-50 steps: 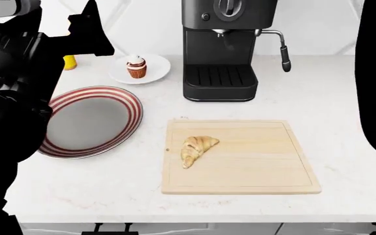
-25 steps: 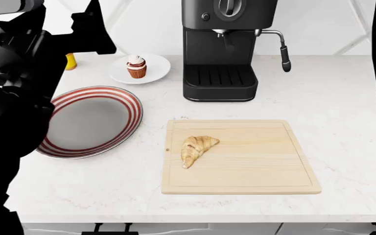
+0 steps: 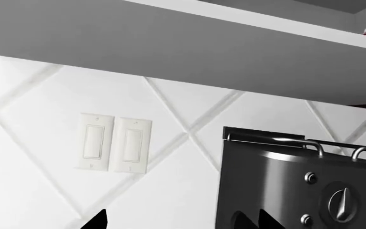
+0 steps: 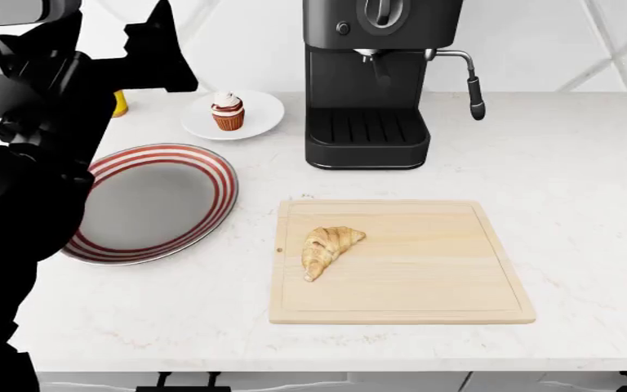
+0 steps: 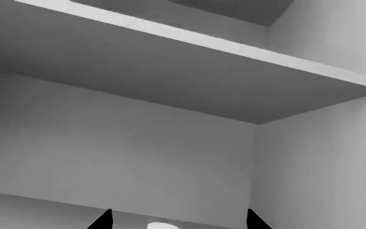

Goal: From the different types of pastries on the counter, select a croissant and place it on the cutting board. Then retrieve a jar of jam from the cabinet and place it alongside the croissant on the cutting board.

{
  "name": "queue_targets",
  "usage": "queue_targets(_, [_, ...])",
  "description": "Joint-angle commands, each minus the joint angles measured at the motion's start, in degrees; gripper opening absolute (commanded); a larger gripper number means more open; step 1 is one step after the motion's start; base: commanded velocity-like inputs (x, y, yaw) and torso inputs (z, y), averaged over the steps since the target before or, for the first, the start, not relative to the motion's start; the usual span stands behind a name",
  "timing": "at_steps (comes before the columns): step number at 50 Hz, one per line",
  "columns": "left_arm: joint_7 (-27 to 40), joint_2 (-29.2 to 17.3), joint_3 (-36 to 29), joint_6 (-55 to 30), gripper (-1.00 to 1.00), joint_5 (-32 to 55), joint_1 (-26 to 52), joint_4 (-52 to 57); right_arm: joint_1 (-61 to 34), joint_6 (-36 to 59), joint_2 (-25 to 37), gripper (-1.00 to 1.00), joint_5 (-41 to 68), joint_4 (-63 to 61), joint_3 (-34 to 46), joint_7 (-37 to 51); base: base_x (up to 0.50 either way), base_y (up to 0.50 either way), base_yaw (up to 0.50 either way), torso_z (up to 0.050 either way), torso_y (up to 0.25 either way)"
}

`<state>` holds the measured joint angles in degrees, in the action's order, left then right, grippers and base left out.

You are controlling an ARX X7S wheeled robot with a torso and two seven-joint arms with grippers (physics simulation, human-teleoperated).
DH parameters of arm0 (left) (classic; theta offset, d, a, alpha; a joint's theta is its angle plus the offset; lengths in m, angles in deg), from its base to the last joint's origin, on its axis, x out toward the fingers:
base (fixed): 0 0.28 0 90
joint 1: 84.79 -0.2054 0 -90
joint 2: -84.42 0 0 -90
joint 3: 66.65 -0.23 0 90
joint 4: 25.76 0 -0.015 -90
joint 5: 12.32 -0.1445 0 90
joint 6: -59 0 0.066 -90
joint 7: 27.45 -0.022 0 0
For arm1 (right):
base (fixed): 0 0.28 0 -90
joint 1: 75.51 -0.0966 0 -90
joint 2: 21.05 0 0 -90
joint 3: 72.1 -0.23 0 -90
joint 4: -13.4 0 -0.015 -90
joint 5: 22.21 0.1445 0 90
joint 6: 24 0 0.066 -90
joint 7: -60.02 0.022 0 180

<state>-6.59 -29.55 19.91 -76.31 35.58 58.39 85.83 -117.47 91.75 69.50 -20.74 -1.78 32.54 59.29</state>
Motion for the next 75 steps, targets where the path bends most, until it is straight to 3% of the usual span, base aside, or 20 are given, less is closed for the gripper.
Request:
queue_targets(1, [0.1, -0.3, -0.1, 0.1, 1.00, 0.2, -0.3, 0.3, -2.1, 2.3, 1.0, 1.00, 1.0, 0.2, -2.3, 0.2, 0.28, 0.00, 0.00, 0.000, 0.000])
queue_targets(15, [0.9, -0.6, 0.4, -0.3, 1.00, 1.0, -0.1, 1.0, -3.0, 10.4, 2.3, 1.00, -2.3, 0.2, -5.0, -0.5, 0.50, 0.01, 0.00, 0.000, 0.000])
queue_targets(25, [1.0, -0.7, 0.5, -0.3, 1.00, 1.5, -0.7, 1.2, -3.0, 21.3, 2.9, 1.00, -6.3, -0.5, -12.5, -3.8, 0.00, 0.00, 0.00, 0.000, 0.000])
queue_targets(29, [1.4, -1.0, 0.9, -0.7, 1.00, 2.2, -0.9, 2.0, 3.5, 17.4, 2.5, 1.00, -1.8, 0.2, -13.7, -3.8, 0.00, 0.00, 0.00, 0.000, 0.000])
queue_targets(46, [1.3, -1.1, 0.2, -0.2, 1.00, 1.7, -0.8, 1.5, 8.6, 14.3, 2.9, 1.00, -1.1, 0.2, -14.9, -13.6, 0.00, 0.00, 0.00, 0.000, -0.001])
queue_targets(67, [1.5, -1.6, 0.2, 0.0, 1.00, 1.9, -1.1, 1.6, 13.2, 15.6, 5.0, 1.00, -1.3, 0.2, -16.9, -7.3, 0.10, 0.00, 0.00, 0.000, -0.008])
queue_targets(68, [1.6, -1.6, 0.3, -0.1, 1.00, 2.1, -1.2, 1.8, 13.5, 16.1, 5.1, -1.00, -1.2, 0.2, -17.2, -7.0, 0.00, 0.00, 0.00, 0.000, -0.009])
queue_targets(75, [1.9, -1.8, 0.7, -0.4, 1.00, 3.1, -1.4, 2.8, 13.5, 18.5, 5.7, -1.00, -1.6, 0.2, -16.7, -6.6, 0.00, 0.00, 0.00, 0.000, -0.005])
